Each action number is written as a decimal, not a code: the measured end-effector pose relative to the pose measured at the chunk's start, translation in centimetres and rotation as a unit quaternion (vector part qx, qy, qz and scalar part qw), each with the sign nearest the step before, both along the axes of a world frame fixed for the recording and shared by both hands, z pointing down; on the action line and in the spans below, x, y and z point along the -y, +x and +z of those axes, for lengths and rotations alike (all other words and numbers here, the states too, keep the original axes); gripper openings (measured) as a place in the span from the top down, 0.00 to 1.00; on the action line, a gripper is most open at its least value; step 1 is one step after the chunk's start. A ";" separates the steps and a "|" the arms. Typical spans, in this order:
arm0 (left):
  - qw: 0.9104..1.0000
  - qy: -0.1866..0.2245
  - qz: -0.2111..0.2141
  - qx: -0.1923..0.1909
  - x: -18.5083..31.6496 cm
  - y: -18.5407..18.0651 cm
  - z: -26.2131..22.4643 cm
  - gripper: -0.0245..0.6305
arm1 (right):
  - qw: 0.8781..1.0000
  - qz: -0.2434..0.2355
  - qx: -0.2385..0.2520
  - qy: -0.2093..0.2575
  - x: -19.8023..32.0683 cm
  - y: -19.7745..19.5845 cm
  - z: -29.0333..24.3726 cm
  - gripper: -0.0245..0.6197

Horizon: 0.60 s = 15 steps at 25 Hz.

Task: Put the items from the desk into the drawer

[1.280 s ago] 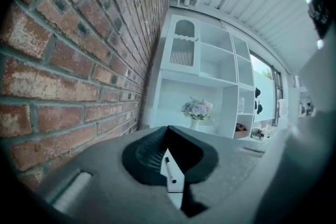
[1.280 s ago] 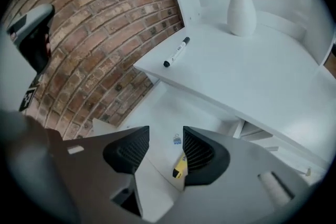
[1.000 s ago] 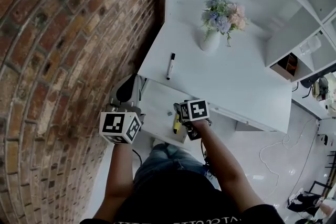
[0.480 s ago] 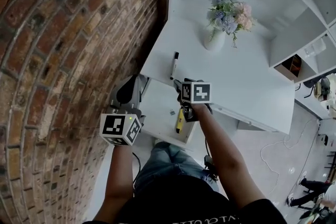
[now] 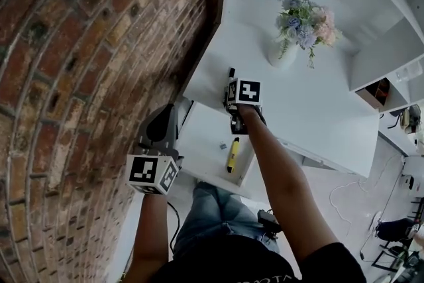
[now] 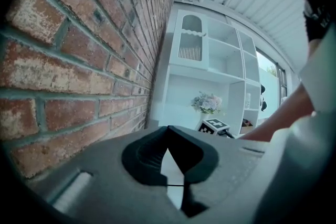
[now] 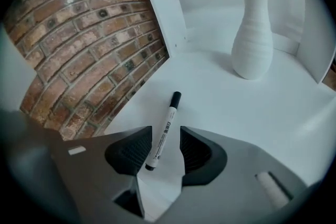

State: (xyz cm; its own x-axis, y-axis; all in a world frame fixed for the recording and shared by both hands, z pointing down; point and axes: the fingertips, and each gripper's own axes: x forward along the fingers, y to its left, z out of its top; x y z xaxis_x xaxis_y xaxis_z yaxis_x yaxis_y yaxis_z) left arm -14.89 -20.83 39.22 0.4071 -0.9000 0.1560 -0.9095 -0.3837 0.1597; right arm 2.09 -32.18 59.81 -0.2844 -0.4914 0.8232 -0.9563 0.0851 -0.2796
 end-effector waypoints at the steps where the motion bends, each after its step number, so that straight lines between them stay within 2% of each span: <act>1: 1.000 -0.003 -0.002 0.001 0.0 -0.2 0.3 0.96 | 1.000 -0.002 -0.014 -0.008 0.4 0.1 0.4 0.68; 6: 1.000 -0.014 -0.015 0.001 -0.5 -1.3 1.3 0.96 | 0.996 -0.002 -0.062 -0.059 1.7 -0.1 2.6 0.68; 11: 1.000 -0.018 -0.021 0.003 -1.2 -1.9 1.7 0.96 | 0.989 -0.030 -0.118 -0.084 1.8 0.3 2.6 0.76; 13: 1.000 -0.017 -0.021 0.006 -1.7 -1.9 1.6 0.96 | 0.990 -0.030 -0.104 -0.090 1.6 0.3 2.7 0.84; 15: 1.000 -0.014 -0.018 0.011 -2.0 -1.9 1.3 0.96 | 0.994 -0.015 -0.067 -0.086 1.5 0.0 2.3 0.84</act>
State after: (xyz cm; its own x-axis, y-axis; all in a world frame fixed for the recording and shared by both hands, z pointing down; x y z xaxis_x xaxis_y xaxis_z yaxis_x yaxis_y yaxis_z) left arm -16.74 -18.79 40.57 0.3707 -0.9091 0.1899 -0.9261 -0.3462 0.1502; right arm 2.10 -33.66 62.07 -0.1797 -0.3324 0.9259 -0.9836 0.0768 -0.1633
